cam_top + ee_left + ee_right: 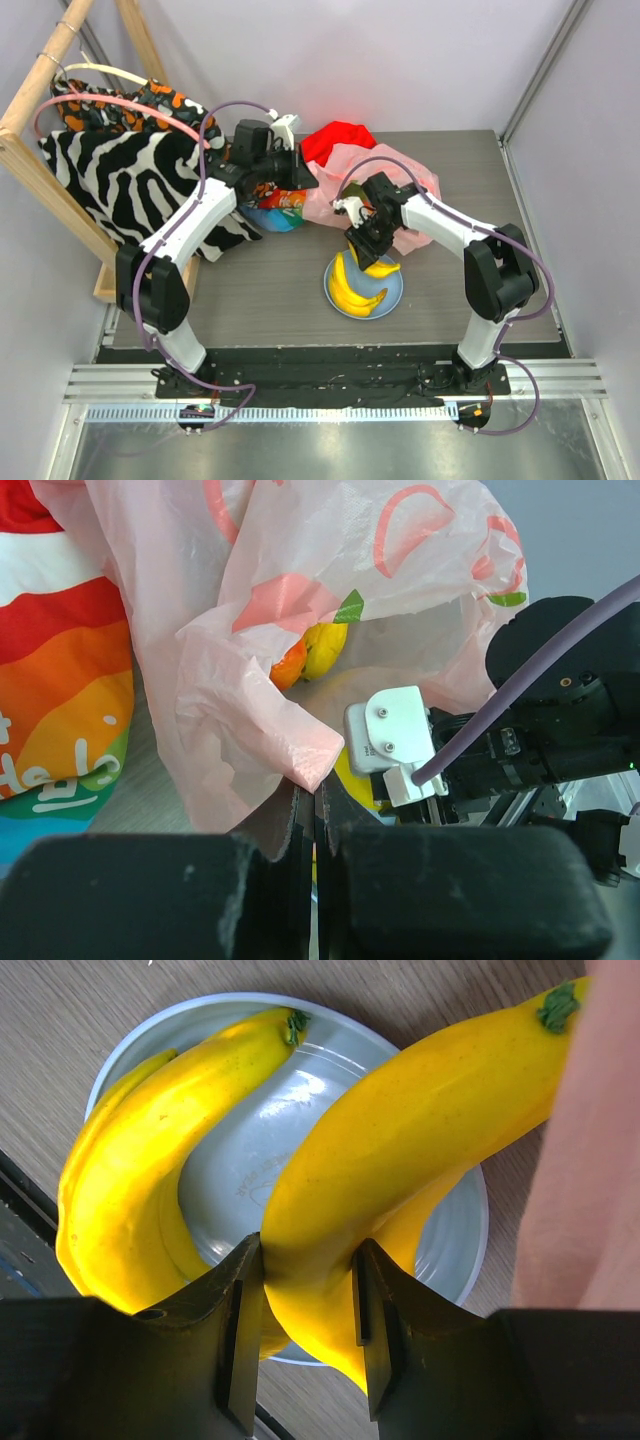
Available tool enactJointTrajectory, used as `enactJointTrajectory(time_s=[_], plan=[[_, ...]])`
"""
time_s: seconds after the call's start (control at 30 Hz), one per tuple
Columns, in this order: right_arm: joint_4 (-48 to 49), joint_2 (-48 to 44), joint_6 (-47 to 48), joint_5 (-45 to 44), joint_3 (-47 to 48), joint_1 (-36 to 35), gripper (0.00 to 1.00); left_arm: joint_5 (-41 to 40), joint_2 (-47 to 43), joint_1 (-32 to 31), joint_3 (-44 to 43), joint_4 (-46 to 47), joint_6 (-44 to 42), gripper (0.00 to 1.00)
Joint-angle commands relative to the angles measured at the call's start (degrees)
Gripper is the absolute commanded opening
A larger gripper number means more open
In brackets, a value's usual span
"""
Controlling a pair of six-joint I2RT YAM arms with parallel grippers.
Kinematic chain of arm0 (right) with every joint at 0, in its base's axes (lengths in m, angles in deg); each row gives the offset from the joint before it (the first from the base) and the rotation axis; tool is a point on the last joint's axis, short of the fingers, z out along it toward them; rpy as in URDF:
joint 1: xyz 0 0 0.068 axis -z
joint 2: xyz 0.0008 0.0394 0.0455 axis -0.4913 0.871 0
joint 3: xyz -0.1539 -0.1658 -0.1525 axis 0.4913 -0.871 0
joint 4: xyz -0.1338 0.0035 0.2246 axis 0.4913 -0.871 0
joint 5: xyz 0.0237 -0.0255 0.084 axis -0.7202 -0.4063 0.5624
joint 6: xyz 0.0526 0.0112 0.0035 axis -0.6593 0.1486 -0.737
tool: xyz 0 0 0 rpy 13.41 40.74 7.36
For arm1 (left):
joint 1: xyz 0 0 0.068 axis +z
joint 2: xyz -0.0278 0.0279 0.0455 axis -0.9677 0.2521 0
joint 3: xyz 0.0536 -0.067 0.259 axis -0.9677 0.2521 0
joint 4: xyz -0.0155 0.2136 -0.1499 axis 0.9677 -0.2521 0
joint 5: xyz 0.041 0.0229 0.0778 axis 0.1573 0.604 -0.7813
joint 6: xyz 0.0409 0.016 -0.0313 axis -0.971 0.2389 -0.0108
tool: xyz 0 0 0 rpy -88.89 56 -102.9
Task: Take the fake fruits out of the plastic bag
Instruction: Pick up the fake fruit from the plate, then place the fake fruit in the plastic bag.
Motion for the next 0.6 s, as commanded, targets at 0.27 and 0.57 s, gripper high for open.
enactJointTrajectory(time_s=[0.27, 0.57], plan=[[-2.0, -0.7, 1.2, 3.6, 2.3, -0.8, 0.13, 0.4, 0.0, 0.0, -2.3, 2.6, -0.1, 0.02], [-2.0, -2.4, 1.1, 3.4, 1.6, -2.0, 0.13, 0.6, 0.0, 0.0, -2.0, 2.9, 0.3, 0.02]])
